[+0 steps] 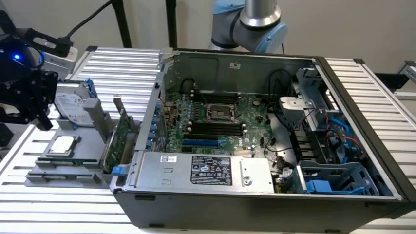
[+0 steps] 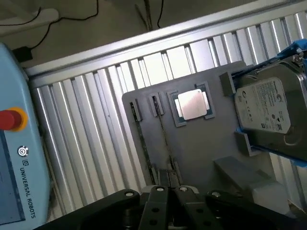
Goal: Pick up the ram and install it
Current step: 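Pick up the ram and move it above insertion slot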
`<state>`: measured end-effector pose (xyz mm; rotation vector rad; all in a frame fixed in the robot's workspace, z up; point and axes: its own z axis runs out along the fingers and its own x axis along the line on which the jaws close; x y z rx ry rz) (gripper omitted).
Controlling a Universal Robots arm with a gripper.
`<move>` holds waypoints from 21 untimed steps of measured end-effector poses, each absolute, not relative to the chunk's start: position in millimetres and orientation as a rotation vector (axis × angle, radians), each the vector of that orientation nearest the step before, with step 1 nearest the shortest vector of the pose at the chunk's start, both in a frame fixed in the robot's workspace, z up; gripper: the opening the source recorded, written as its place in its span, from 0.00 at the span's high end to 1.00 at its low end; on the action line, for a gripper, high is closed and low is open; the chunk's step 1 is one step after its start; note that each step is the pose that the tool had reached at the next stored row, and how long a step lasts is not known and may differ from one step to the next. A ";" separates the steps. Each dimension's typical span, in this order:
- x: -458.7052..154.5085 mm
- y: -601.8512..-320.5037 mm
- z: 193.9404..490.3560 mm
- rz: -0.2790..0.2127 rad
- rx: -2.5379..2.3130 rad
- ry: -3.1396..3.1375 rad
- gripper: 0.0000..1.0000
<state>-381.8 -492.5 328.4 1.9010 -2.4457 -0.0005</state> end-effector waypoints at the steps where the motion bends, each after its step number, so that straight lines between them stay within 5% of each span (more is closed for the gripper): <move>1: -381.8 -492.6 327.8 0.000 1.923 -2.429 1.00; 19: -386.9 -507.6 305.0 -0.004 2.079 -2.302 1.00; 20: -387.3 -507.7 303.1 -0.004 2.081 -2.300 0.00; 21: -387.5 -507.7 301.5 -0.004 2.083 -2.299 0.00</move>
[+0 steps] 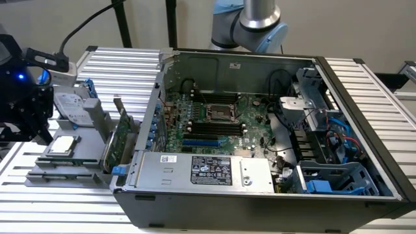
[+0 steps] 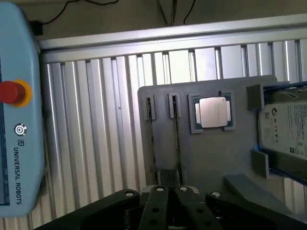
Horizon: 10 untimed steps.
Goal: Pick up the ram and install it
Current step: 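Pick up the ram and move it above insertion slot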
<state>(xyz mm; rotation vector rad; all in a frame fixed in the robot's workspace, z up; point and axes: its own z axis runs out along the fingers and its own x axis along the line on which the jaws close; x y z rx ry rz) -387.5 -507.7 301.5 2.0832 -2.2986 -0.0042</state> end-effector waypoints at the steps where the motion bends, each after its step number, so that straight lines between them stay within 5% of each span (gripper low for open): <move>1: -387.7 -507.7 300.3 -0.004 2.085 -2.297 0.00; 10: -387.9 -507.6 297.1 -0.004 2.087 -2.295 0.00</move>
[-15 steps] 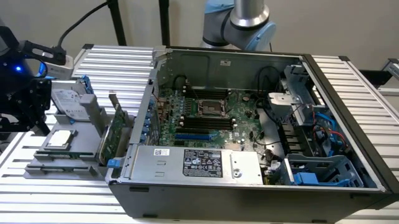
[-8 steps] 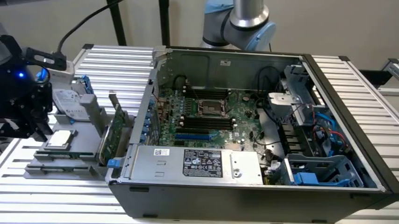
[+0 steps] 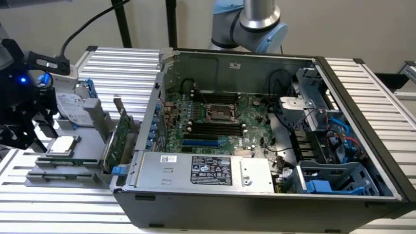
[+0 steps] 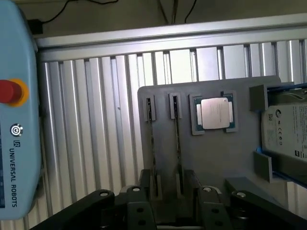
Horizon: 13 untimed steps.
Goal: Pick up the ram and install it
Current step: 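Pick up the ram and move it above insertion slot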
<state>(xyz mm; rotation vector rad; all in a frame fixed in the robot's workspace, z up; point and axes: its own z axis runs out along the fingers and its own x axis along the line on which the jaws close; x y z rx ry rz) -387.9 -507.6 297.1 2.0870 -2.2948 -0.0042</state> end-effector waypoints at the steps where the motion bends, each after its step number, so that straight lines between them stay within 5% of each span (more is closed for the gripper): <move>1: -387.9 -507.6 297.1 -0.004 2.087 -2.295 0.00; 13: -387.9 -507.6 295.1 -0.004 2.087 -2.295 0.00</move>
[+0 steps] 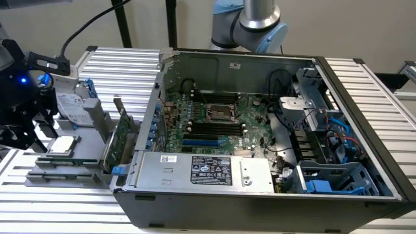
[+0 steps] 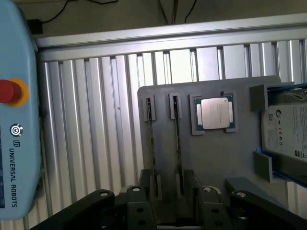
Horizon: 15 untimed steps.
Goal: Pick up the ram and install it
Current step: 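Pick up the ram and move it above insertion slot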
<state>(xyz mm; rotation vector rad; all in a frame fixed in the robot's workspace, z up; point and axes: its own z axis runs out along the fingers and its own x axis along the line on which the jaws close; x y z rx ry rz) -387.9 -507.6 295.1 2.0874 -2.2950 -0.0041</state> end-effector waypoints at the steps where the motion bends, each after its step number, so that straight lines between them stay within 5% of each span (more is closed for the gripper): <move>1: -388.1 -507.6 293.7 -0.004 2.087 -2.295 0.00; 15: -393.3 -512.7 268.4 -0.005 2.087 -2.294 0.00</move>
